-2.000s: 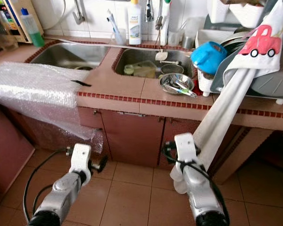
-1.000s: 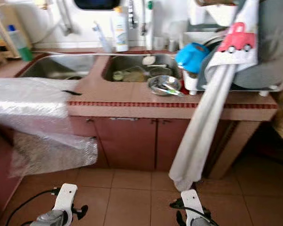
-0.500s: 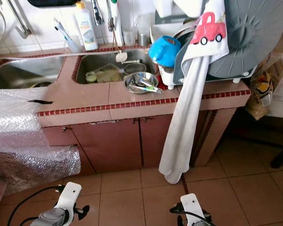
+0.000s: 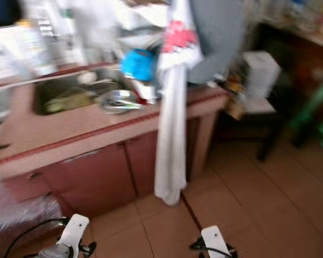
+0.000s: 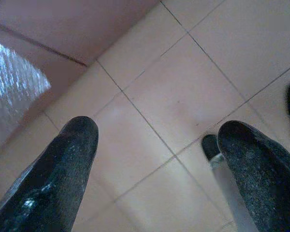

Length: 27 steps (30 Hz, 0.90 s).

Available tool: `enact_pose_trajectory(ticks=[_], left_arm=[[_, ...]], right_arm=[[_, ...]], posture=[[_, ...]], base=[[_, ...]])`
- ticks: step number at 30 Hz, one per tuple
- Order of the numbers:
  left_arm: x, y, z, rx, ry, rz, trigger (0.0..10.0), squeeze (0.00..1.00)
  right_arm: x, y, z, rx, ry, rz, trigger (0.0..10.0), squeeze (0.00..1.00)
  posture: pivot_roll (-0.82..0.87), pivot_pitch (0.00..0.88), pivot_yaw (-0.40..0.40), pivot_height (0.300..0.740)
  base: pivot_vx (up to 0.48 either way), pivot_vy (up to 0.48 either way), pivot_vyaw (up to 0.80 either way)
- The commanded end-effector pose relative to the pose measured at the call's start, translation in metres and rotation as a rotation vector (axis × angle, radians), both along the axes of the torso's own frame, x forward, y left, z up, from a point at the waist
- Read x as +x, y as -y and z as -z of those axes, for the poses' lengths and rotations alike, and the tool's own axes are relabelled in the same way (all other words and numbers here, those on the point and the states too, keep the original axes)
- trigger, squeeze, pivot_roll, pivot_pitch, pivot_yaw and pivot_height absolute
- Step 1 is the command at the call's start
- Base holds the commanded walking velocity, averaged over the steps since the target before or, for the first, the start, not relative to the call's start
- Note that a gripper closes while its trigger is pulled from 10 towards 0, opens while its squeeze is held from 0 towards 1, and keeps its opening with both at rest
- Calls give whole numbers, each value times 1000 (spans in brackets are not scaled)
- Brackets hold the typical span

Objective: Kitchen organization

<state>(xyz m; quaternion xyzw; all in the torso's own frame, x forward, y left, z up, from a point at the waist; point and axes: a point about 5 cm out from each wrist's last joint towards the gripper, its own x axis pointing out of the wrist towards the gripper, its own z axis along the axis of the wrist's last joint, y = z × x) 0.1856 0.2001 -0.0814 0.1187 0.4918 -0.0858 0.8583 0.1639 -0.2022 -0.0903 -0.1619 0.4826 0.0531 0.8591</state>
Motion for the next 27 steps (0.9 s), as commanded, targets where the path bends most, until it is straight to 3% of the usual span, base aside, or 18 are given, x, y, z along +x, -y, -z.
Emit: enact_pose_trajectory(ticks=[1,5,13,22,27], left_arm=[[3,4,-1,-6,7,25,10000,0],[3,4,-1,-3,5,27,10000,0],[-4,3,2,9,-10,19,10000,0],[-20,16,11,-39,-30,-68,10000,0],[-22,11,12,-21,-35,-65,10000,0]], right_arm=[[1,2,-1,-2,3,-3,10000,0],[0,0,0,4,-2,-4,10000,0],[1,-4,0,11,-3,-43,10000,0],[5,3,-3,-13,-22,-177,10000,0],[10,-3,-5,-4,-11,-189,10000,0]], posture=[[-33,0,105,740],[-30,0,108,740],[-29,0,100,740],[-19,0,8,740],[-17,0,21,740]], base=[[0,0,-769],[0,0,-764],[0,0,0],[0,0,0],[0,0,0]])
